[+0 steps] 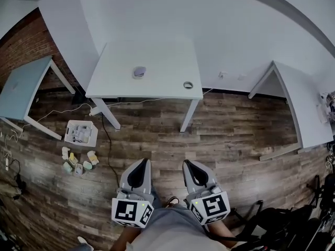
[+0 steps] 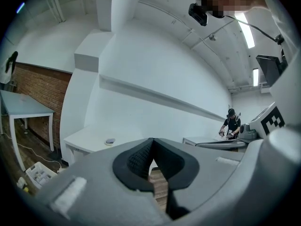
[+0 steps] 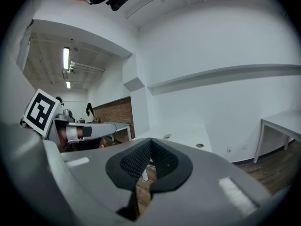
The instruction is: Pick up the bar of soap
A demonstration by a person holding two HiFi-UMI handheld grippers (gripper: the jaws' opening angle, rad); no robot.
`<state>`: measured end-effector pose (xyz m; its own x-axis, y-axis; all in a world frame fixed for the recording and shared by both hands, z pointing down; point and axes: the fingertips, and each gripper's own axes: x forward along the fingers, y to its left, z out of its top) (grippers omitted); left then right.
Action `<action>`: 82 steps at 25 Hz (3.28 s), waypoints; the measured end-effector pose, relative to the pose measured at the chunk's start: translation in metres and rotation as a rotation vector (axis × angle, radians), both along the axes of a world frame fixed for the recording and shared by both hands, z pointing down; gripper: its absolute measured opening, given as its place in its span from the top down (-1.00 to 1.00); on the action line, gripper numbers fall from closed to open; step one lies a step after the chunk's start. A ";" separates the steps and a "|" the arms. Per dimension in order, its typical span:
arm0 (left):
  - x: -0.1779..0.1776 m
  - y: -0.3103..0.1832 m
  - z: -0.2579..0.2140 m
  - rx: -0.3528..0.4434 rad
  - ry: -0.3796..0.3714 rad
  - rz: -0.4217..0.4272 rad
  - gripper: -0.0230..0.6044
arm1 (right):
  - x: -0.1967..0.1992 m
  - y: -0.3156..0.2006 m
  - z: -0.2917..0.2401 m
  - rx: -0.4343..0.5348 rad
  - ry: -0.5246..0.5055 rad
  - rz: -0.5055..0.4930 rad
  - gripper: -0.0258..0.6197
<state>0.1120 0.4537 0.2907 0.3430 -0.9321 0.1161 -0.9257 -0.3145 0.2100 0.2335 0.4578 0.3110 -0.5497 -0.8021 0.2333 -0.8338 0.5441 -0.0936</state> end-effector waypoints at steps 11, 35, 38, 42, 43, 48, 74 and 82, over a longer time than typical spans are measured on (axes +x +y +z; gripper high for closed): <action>-0.069 -0.075 -0.003 0.003 0.015 0.020 0.92 | -0.076 -0.075 -0.004 0.001 0.029 -0.010 0.92; -0.150 -0.153 -0.003 0.030 0.049 0.068 0.92 | -0.164 -0.154 -0.008 0.037 0.067 0.021 0.92; -0.149 -0.168 0.001 0.027 0.044 0.055 0.92 | -0.165 -0.173 -0.005 0.037 0.058 0.017 0.92; -0.145 -0.194 0.004 0.017 0.033 0.052 0.92 | -0.165 -0.203 -0.001 0.022 0.041 0.010 0.92; -0.143 -0.202 0.004 0.014 0.031 0.053 0.92 | -0.164 -0.211 -0.002 0.024 0.039 0.007 0.92; -0.134 -0.249 0.010 -0.001 0.027 0.050 0.92 | -0.158 -0.256 0.006 0.011 0.031 -0.012 0.92; -0.074 -0.408 0.029 -0.049 0.003 -0.024 0.92 | -0.108 -0.417 0.022 -0.015 0.004 -0.124 0.92; -0.079 -0.425 0.031 -0.064 -0.006 -0.058 0.92 | -0.111 -0.437 0.027 -0.037 -0.012 -0.152 0.92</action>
